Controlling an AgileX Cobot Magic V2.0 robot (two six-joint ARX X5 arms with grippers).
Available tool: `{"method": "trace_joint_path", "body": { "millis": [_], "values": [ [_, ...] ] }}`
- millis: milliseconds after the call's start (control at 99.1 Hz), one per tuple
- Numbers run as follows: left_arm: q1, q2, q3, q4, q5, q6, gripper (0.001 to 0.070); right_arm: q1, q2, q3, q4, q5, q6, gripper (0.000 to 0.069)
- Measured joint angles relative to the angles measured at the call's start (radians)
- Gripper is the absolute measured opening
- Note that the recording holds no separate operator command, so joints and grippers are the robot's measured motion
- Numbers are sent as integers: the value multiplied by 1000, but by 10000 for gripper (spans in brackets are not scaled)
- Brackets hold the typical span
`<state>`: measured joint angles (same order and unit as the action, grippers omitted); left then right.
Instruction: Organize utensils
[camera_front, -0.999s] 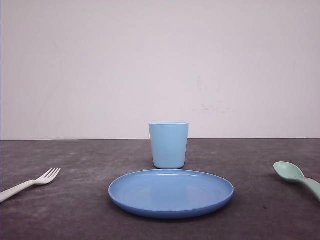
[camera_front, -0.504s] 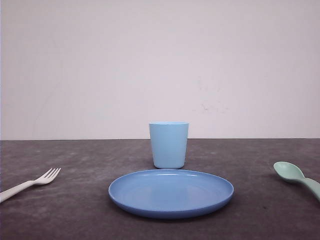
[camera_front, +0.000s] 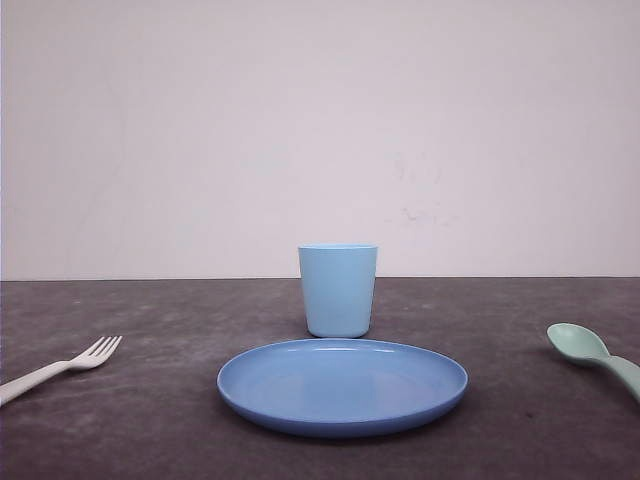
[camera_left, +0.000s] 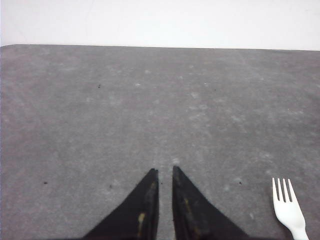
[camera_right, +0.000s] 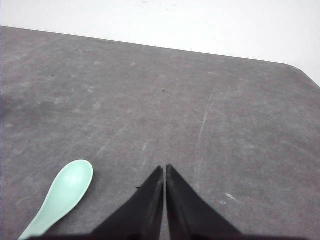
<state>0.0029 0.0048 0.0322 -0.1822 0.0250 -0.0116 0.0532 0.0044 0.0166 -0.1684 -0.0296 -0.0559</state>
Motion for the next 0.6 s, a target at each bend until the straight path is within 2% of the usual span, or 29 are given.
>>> {"method": "trace_joint_path", "body": {
  "millis": [303, 595],
  "values": [
    [0, 0, 0, 0, 0, 0, 26, 0, 0, 0, 0, 0, 15, 7],
    [0, 0, 0, 0, 0, 0, 26, 0, 0, 0, 0, -5, 137, 7]
  ]
}}
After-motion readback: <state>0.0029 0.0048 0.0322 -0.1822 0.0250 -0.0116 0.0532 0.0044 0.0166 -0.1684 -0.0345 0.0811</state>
